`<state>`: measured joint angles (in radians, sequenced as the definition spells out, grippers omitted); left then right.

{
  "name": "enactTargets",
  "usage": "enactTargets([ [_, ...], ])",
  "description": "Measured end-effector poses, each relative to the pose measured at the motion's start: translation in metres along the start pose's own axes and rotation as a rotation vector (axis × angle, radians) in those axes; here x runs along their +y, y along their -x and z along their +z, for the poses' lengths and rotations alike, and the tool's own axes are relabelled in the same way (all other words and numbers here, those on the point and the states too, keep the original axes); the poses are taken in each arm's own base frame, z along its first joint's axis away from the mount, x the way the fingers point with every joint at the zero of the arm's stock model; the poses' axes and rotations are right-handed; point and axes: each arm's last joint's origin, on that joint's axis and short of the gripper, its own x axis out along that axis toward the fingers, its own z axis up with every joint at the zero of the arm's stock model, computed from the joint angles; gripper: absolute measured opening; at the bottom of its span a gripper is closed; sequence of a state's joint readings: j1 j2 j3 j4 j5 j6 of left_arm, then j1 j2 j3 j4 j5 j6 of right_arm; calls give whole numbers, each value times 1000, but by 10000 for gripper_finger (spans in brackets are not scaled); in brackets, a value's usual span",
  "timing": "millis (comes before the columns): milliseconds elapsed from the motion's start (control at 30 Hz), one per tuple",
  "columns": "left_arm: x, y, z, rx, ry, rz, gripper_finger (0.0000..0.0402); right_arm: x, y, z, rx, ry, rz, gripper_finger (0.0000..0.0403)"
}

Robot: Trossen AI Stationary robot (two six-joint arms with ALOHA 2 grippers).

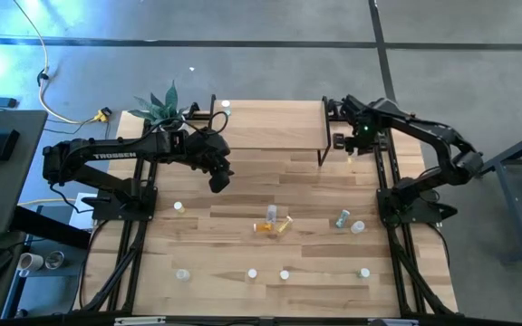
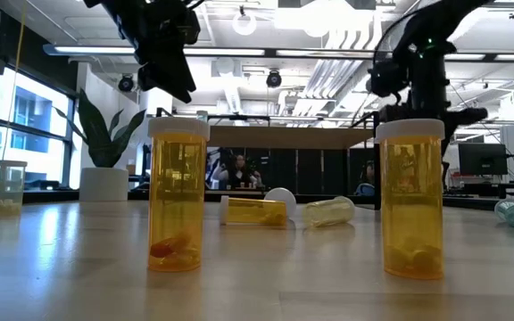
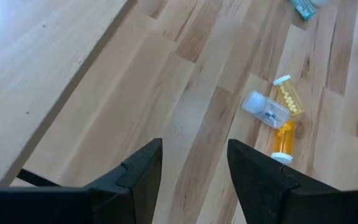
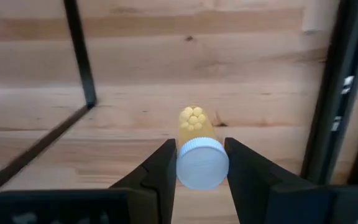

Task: Pick and place medicine bottles onto shelf by color
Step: Put the top right yellow pill bottle on the shelf

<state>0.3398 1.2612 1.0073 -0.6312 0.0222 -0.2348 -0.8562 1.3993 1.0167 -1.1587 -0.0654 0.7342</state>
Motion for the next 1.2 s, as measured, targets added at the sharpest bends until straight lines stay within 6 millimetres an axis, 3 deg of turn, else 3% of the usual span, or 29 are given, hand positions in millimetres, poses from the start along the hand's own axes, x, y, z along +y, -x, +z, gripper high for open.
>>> enactTargets([
  [433,0,0,0,-1,-70,0,170,11,75,7,-126,26,23,108],
  [800,-3,1,12,-129,-142,-22,170,33,141,-9,-285,126,165,108],
  [967,-6,3,23,-247,-165,-39,170,42,157,-21,-321,202,217,108],
  [1200,-9,8,37,-404,-178,-66,182,61,159,-38,-300,391,313,108],
])
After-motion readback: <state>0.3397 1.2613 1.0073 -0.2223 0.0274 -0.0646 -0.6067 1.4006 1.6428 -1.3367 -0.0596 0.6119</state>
